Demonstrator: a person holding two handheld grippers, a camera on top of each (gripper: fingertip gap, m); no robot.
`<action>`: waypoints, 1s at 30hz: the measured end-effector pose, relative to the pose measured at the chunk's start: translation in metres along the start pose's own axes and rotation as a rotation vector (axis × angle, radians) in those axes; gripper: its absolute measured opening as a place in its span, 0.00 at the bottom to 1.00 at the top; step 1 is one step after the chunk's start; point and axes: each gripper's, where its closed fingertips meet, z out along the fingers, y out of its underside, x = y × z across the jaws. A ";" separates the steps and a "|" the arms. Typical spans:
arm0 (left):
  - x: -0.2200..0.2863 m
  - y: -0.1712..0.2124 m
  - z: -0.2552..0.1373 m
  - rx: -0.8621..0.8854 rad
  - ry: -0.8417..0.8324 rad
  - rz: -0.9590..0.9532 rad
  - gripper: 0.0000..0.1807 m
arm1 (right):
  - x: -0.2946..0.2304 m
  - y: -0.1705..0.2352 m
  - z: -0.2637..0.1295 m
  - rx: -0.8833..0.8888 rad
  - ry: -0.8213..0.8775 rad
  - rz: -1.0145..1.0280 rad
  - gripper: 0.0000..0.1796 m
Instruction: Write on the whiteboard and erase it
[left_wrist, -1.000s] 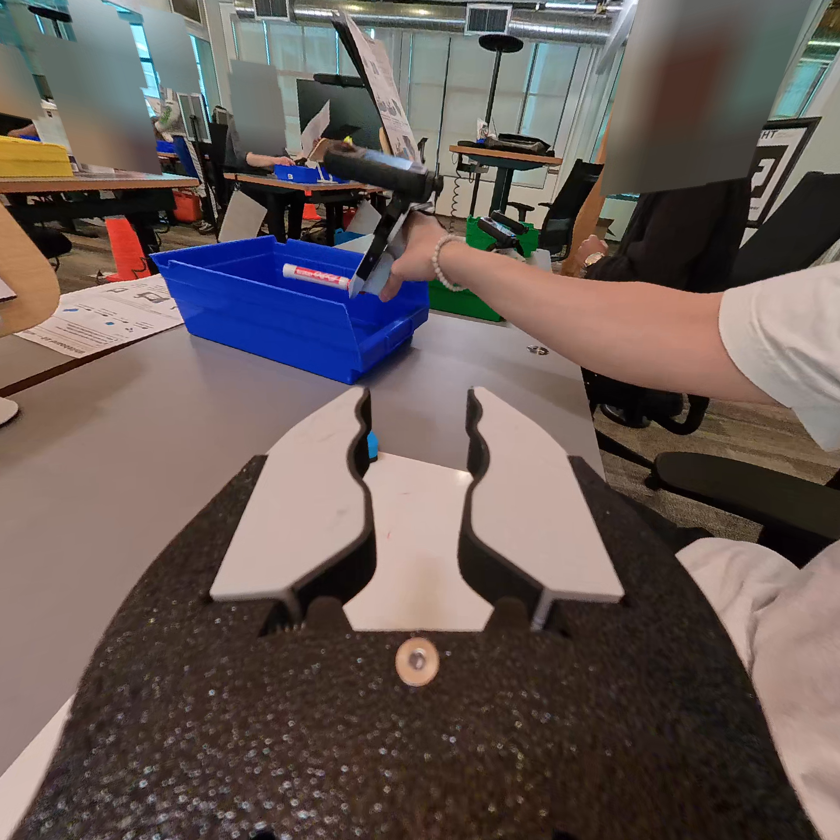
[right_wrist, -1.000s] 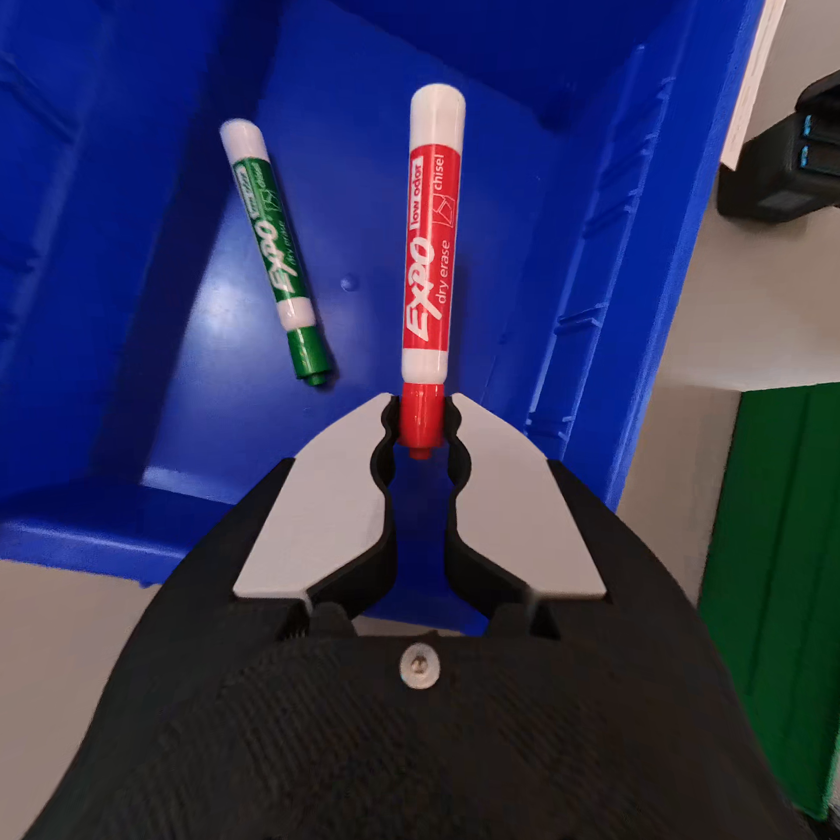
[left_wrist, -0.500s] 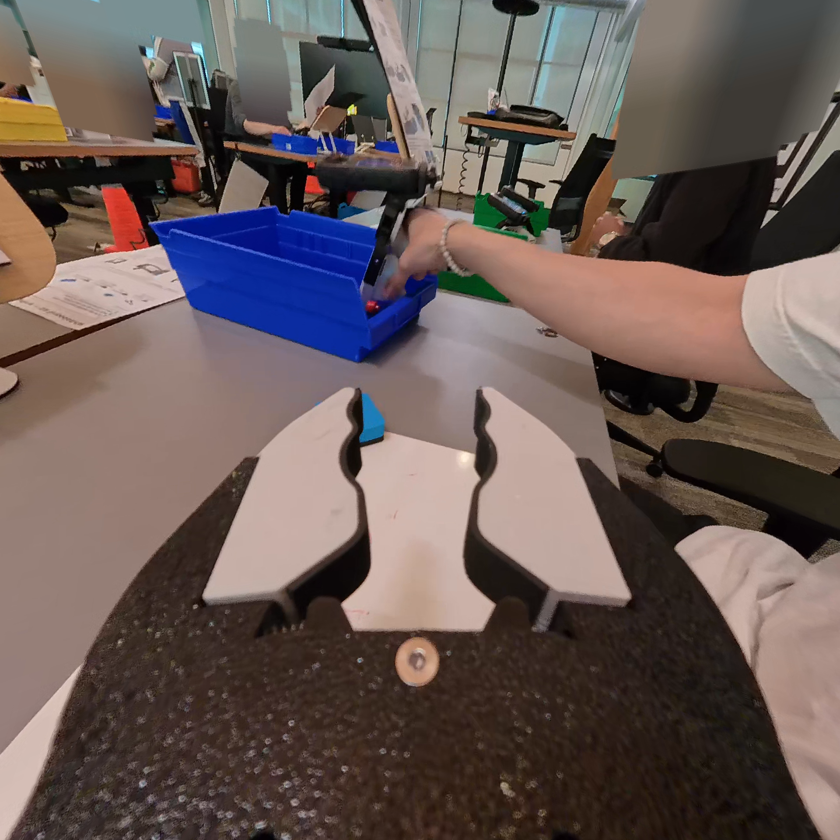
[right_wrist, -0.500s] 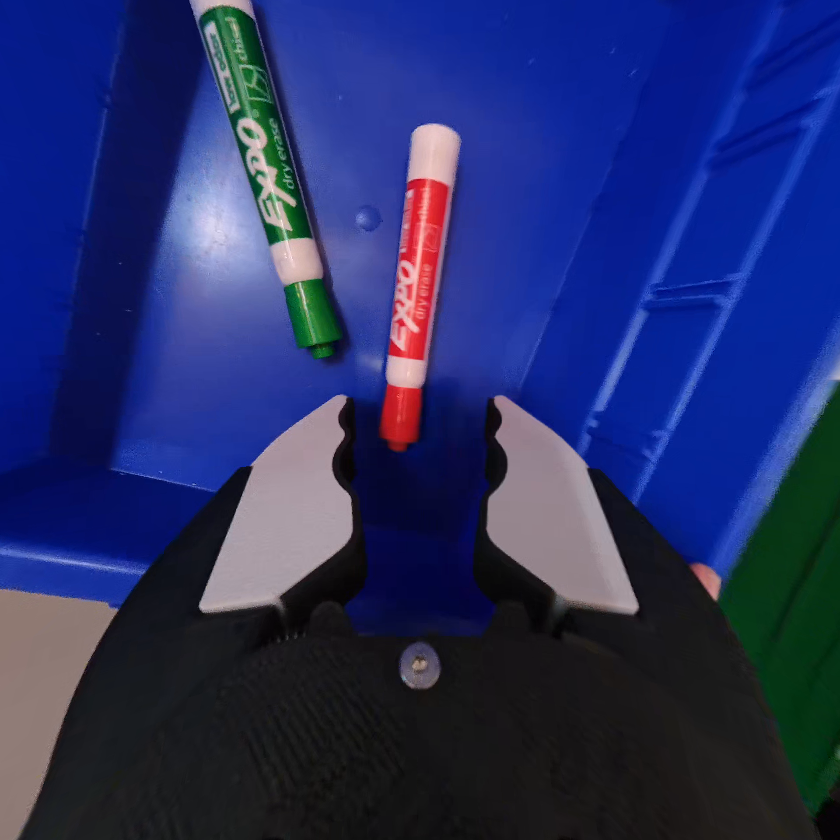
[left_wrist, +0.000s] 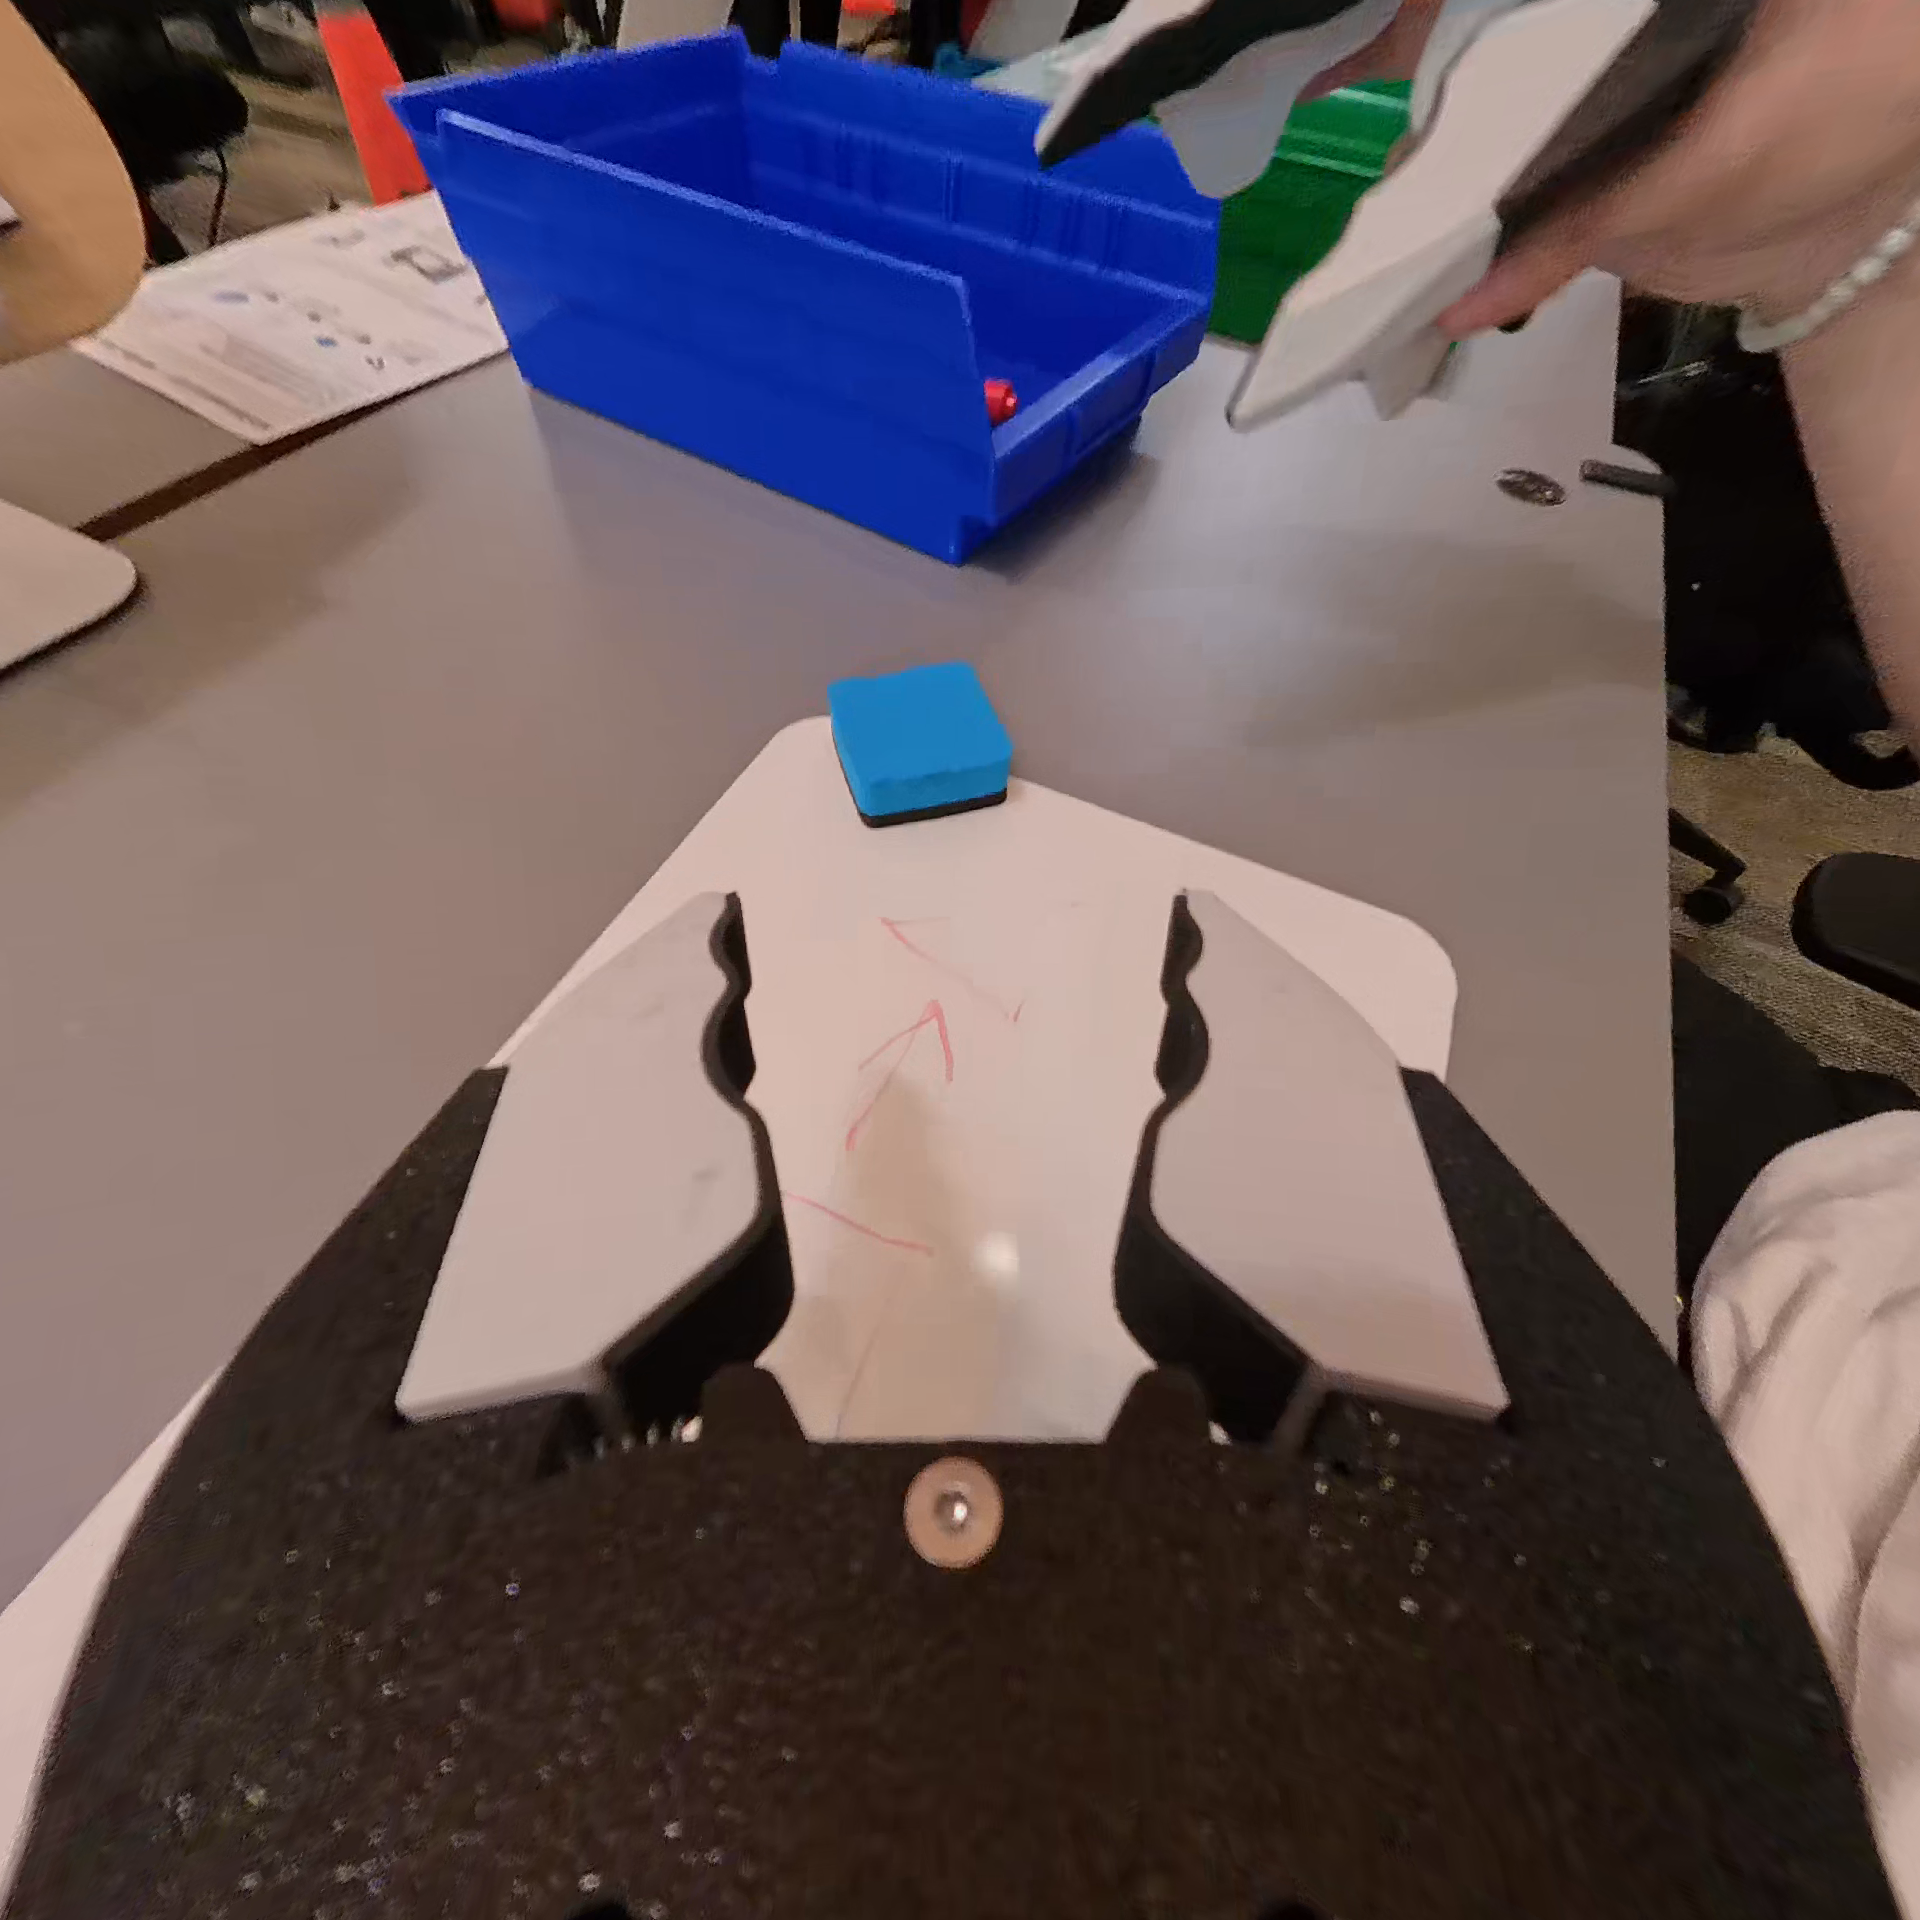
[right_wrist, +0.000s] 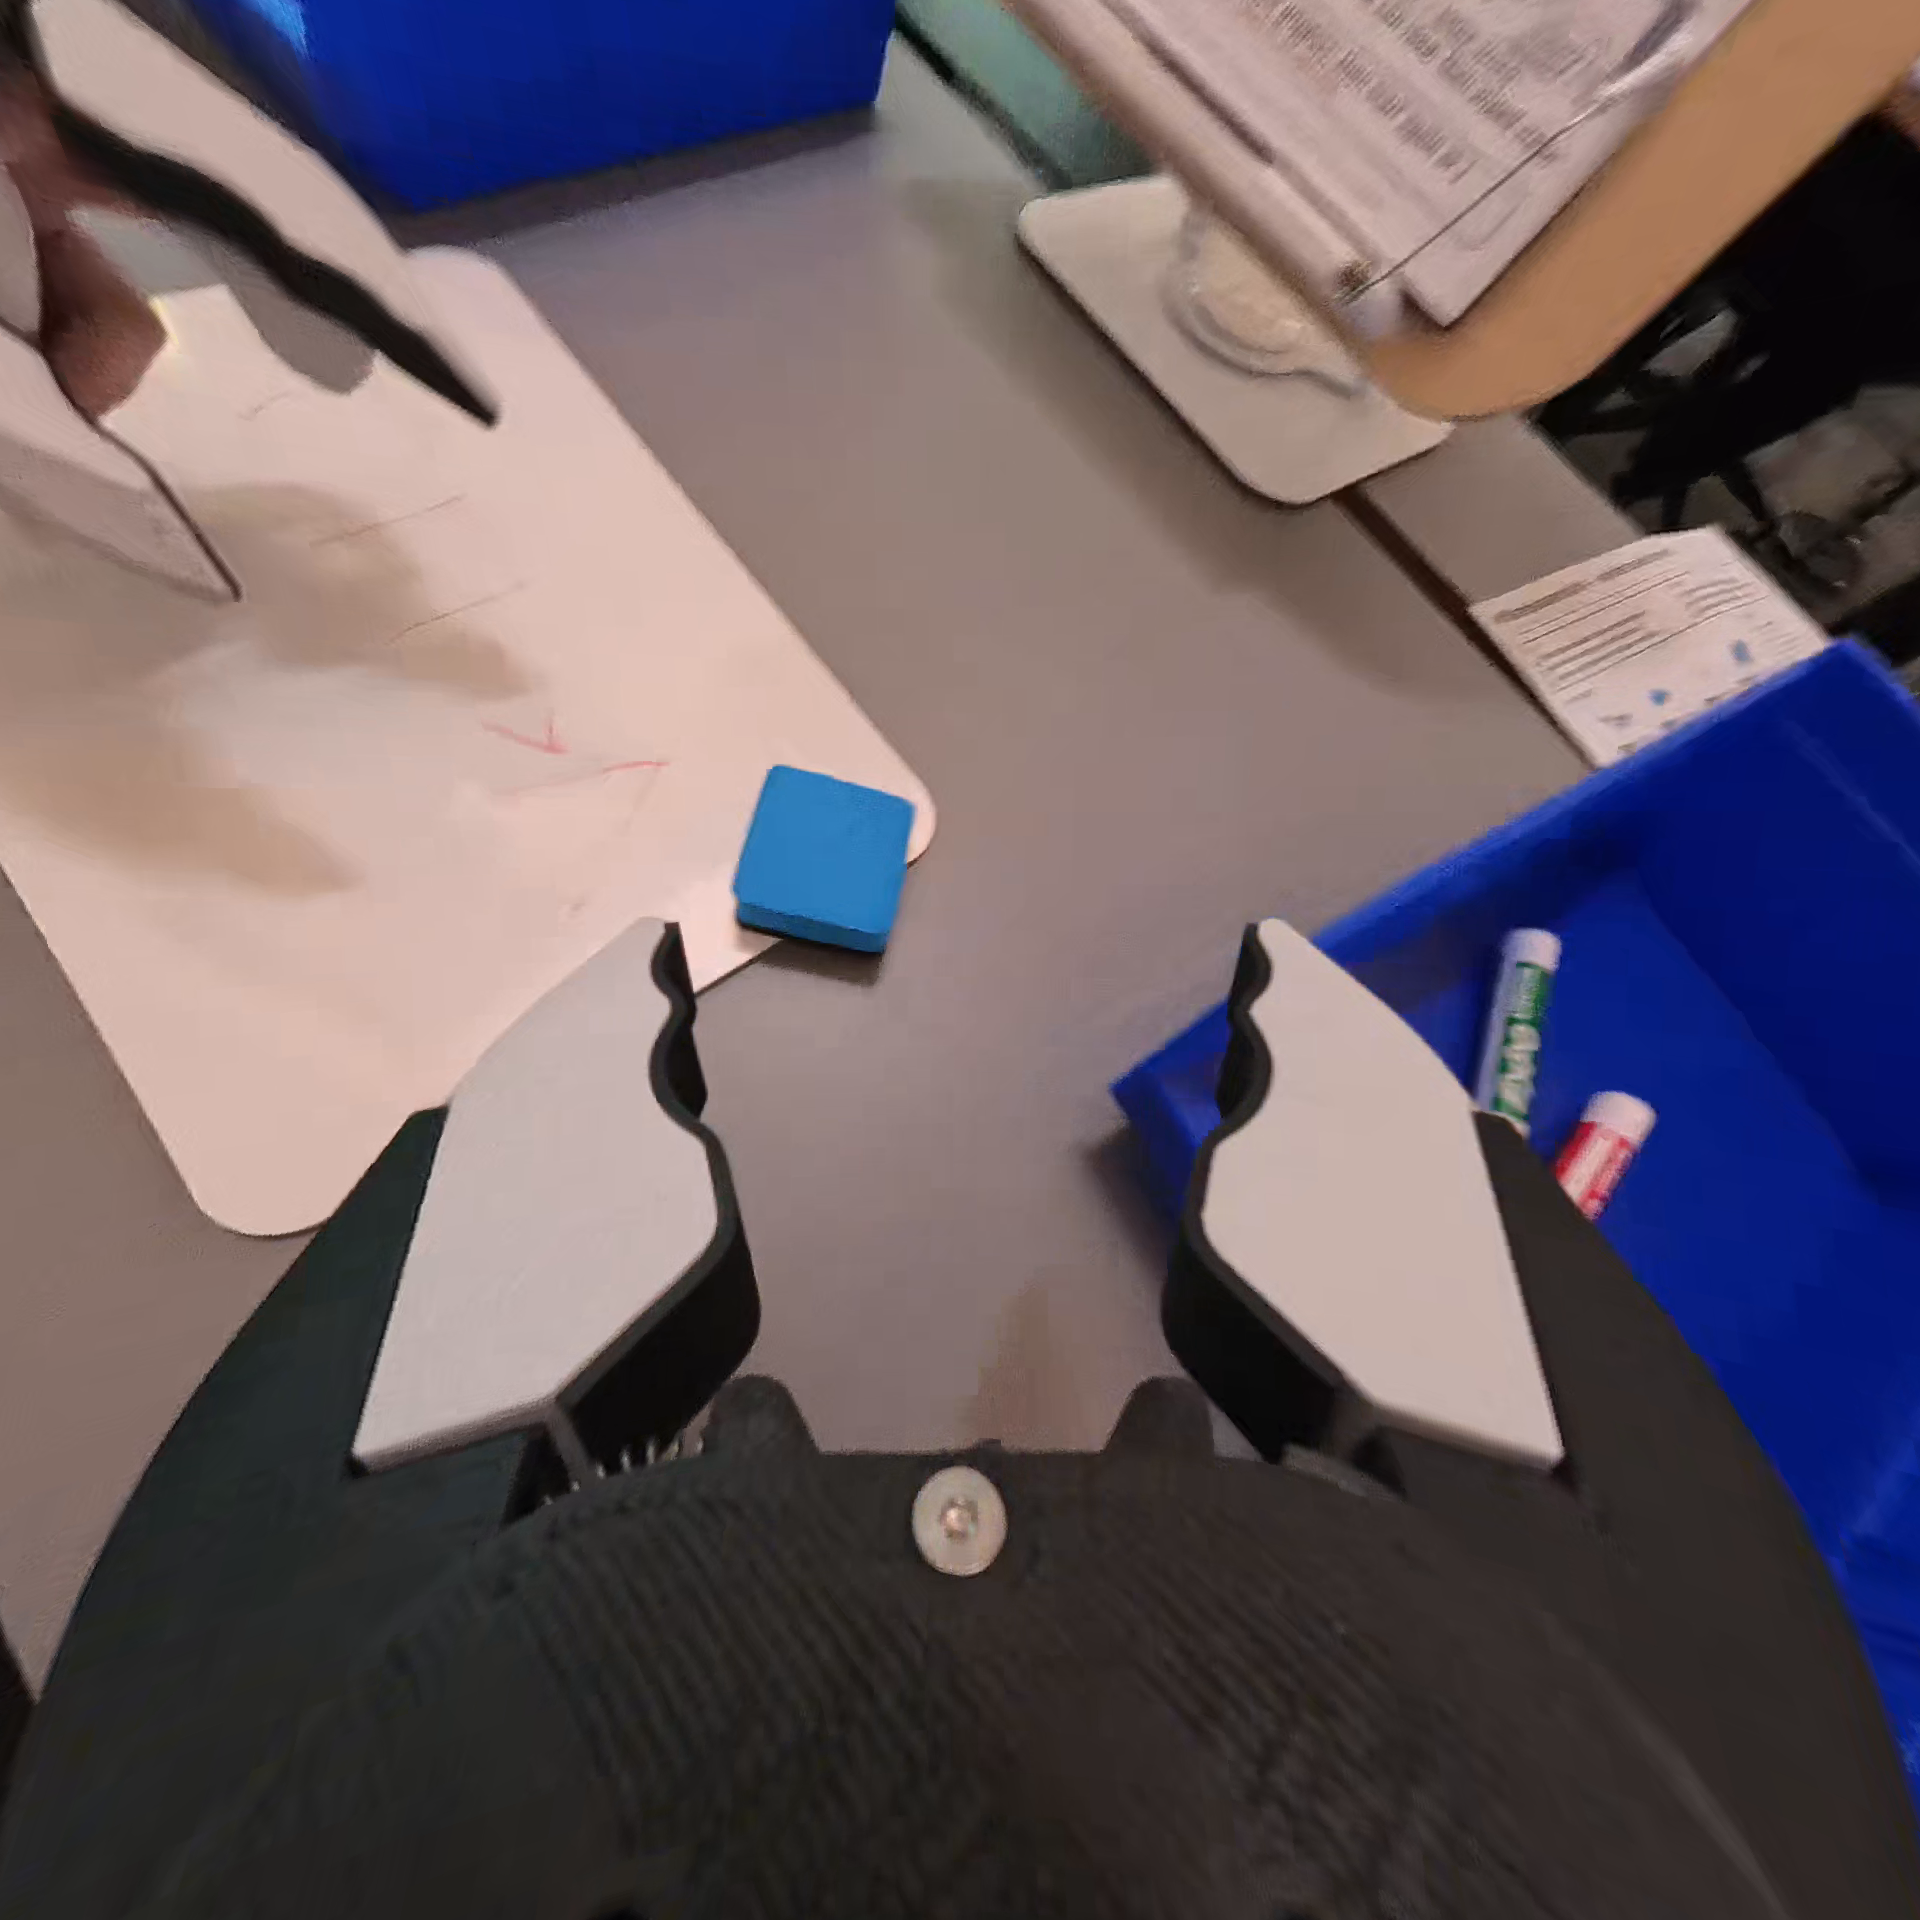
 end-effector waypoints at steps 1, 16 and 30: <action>-0.002 0.002 0.000 -0.015 -0.011 -0.012 0.42 | -0.007 0.004 0.008 -0.033 -0.006 0.008 0.55; -0.014 0.050 -0.046 -0.225 -0.130 -0.016 0.37 | -0.035 0.035 0.103 -0.249 -0.023 0.066 0.47; -0.003 0.093 -0.091 -0.268 0.228 -0.214 0.00 | -0.045 0.044 0.114 -0.325 -0.153 0.184 0.32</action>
